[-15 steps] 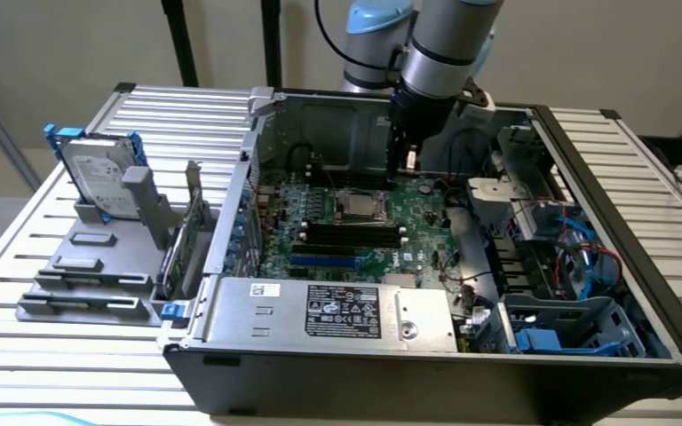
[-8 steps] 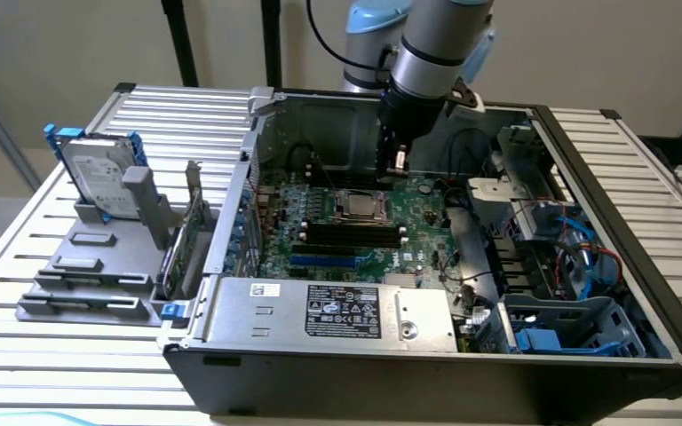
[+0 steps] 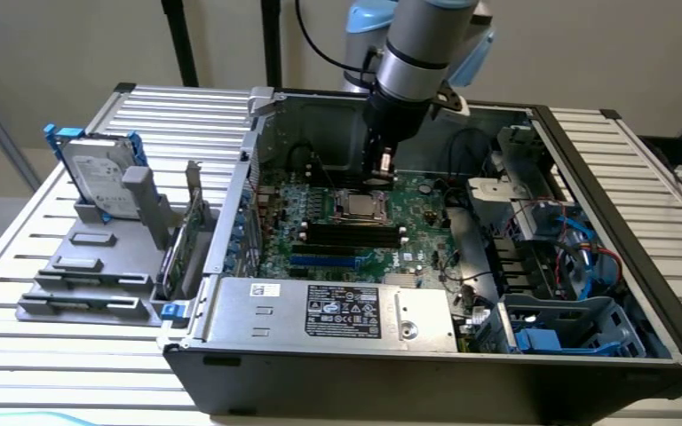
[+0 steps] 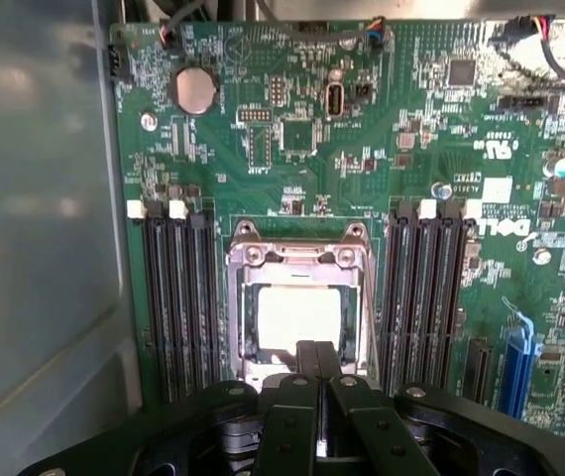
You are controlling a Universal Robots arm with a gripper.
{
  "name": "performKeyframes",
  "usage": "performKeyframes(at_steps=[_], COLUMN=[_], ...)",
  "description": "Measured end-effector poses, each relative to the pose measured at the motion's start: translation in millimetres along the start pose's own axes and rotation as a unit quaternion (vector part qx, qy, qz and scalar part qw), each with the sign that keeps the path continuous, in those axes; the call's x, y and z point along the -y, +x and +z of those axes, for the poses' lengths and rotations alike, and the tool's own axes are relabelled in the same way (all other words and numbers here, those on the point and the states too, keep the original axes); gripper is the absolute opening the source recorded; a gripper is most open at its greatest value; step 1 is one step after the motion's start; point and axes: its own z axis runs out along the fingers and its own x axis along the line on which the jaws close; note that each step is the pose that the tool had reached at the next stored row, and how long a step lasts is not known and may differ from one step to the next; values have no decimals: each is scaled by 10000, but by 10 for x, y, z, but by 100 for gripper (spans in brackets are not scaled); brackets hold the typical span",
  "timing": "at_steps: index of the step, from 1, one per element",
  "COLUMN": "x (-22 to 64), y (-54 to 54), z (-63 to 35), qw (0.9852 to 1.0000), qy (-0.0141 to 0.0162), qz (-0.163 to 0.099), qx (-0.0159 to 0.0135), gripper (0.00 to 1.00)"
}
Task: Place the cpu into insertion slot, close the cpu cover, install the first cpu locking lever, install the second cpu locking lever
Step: 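Close the cpu cover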
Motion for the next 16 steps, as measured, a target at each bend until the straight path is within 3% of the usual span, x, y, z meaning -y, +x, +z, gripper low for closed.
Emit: performKeyframes(at_steps=[8, 16], x=[226, 246], y=[-13, -19], z=[67, 163], qw=[10000, 10000], qy=[63, 75], qz=[-9, -22], qx=[-20, -35], gripper=[11, 11])
